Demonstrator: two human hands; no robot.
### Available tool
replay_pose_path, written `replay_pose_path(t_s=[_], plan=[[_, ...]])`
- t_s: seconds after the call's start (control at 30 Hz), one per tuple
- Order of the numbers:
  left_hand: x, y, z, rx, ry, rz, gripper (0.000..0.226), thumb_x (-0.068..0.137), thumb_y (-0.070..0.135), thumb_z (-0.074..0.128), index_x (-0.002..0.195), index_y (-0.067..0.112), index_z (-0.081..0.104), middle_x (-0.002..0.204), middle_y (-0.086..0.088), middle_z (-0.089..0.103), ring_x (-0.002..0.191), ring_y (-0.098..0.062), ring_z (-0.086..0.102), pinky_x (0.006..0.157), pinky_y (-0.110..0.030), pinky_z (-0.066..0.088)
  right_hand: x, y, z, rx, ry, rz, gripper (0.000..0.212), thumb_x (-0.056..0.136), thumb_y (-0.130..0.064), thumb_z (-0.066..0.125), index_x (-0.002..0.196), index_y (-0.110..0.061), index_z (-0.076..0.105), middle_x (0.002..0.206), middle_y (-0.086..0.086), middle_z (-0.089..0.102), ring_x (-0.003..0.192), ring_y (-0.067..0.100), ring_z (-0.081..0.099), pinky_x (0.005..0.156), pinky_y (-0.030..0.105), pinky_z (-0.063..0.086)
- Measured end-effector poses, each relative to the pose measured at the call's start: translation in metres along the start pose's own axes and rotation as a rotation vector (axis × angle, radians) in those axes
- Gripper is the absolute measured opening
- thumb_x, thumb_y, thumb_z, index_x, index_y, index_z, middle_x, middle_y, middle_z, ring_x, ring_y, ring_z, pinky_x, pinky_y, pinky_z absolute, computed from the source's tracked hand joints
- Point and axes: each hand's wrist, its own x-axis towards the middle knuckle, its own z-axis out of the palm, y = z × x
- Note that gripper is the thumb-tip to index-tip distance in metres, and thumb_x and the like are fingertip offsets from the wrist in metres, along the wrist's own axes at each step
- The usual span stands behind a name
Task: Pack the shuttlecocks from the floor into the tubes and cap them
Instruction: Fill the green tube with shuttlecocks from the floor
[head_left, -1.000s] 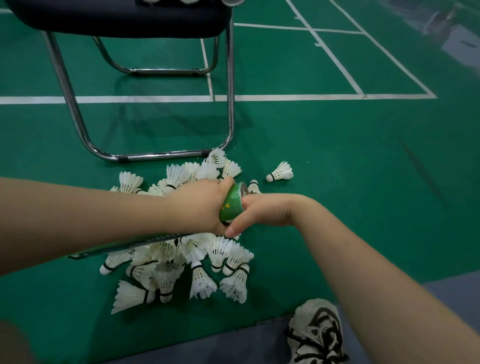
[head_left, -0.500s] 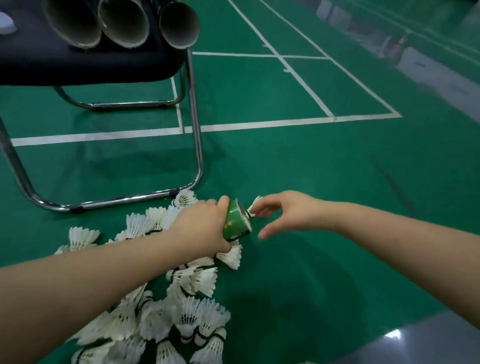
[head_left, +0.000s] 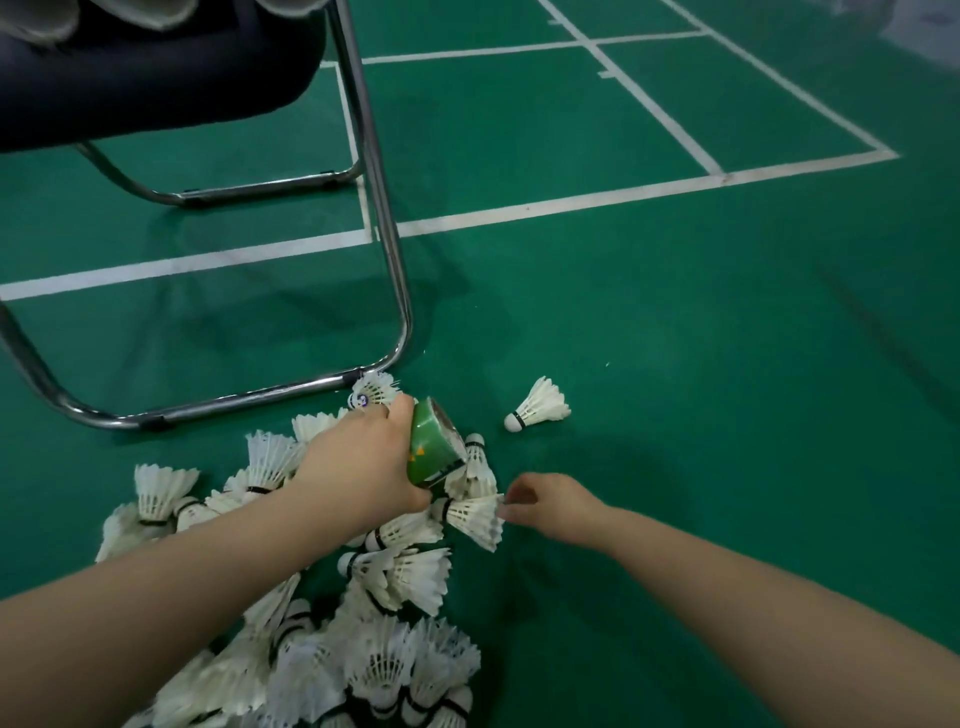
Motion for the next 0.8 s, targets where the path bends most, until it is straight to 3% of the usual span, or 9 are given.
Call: replay_pose_path(t_s=[0.1, 0.17, 0.23, 0.33, 0.47, 0.63, 0.8], plan=[[-0.003, -0.005, 0.000, 0.004, -0.004, -0.001, 0.070, 0.070, 0.054, 0.066, 0.122, 0.021, 0.033, 0.105, 0.001, 0.053, 0.087, -0.016, 0.045, 0.064, -0.027, 0.044, 0.011, -0.012, -0.006, -0.128, 0.239, -0.009, 0.020, 0.087, -0.037, 0.057, 0.094, -0.019, 0.056, 0.095, 0.000, 0.061, 0.087, 0.019, 0.056, 0.071, 0.030, 0.045], [-0.004, -0.007, -0.001, -0.009, 0.006, -0.006, 0.069, 0.069, 0.054, 0.066, 0.120, 0.021, 0.034, 0.102, 0.002, 0.052, 0.086, -0.016, 0.046, 0.063, -0.028, 0.046, 0.021, -0.014, -0.023, -0.263, 0.462, -0.008, 0.021, 0.086, -0.033, 0.057, 0.100, -0.017, 0.055, 0.105, 0.004, 0.057, 0.098, 0.023, 0.054, 0.077, 0.033, 0.043], [-0.005, -0.009, -0.003, -0.022, 0.015, -0.006, 0.069, 0.068, 0.054, 0.066, 0.119, 0.021, 0.034, 0.101, 0.002, 0.053, 0.087, -0.016, 0.047, 0.065, -0.030, 0.049, 0.034, -0.008, -0.040, -0.333, 0.555, 0.052, 0.037, 0.084, -0.034, 0.058, 0.117, -0.019, 0.050, 0.120, 0.006, 0.049, 0.111, 0.026, 0.045, 0.088, 0.037, 0.039], [-0.007, -0.013, -0.004, -0.034, 0.035, 0.005, 0.075, 0.068, 0.055, 0.066, 0.125, 0.021, 0.032, 0.107, 0.002, 0.053, 0.092, -0.017, 0.050, 0.072, -0.032, 0.052, 0.049, -0.004, -0.055, -0.101, 0.545, 0.187, 0.051, 0.082, -0.034, 0.060, 0.128, -0.024, 0.041, 0.130, 0.006, 0.047, 0.118, 0.029, 0.044, 0.095, 0.039, 0.035], [-0.009, -0.024, -0.005, -0.040, 0.057, -0.007, 0.078, 0.070, 0.053, 0.066, 0.131, 0.021, 0.029, 0.112, 0.002, 0.053, 0.099, -0.017, 0.050, 0.070, -0.029, 0.049, 0.060, -0.013, -0.051, 0.107, 0.480, 0.205, 0.046, 0.085, -0.028, 0.059, 0.126, -0.020, 0.041, 0.113, 0.002, 0.061, 0.107, 0.025, 0.056, 0.093, 0.036, 0.036], [-0.010, -0.033, -0.002, -0.072, 0.046, -0.048, 0.072, 0.067, 0.052, 0.068, 0.124, 0.022, 0.034, 0.102, 0.003, 0.053, 0.090, -0.017, 0.051, 0.072, -0.033, 0.053, 0.048, -0.028, -0.042, 0.236, 0.537, 0.023, 0.028, 0.086, -0.020, 0.061, 0.113, -0.019, 0.055, 0.080, -0.006, 0.053, 0.077, 0.015, 0.053, 0.066, 0.028, 0.040], [-0.013, -0.032, 0.001, -0.062, 0.059, -0.040, 0.076, 0.068, 0.052, 0.068, 0.127, 0.021, 0.032, 0.101, 0.003, 0.053, 0.089, -0.017, 0.050, 0.071, -0.032, 0.052, 0.026, -0.036, -0.044, 0.368, 0.553, -0.085, 0.022, 0.088, -0.020, 0.059, 0.109, -0.023, 0.055, 0.076, -0.007, 0.053, 0.065, 0.008, 0.049, 0.055, 0.024, 0.039]])
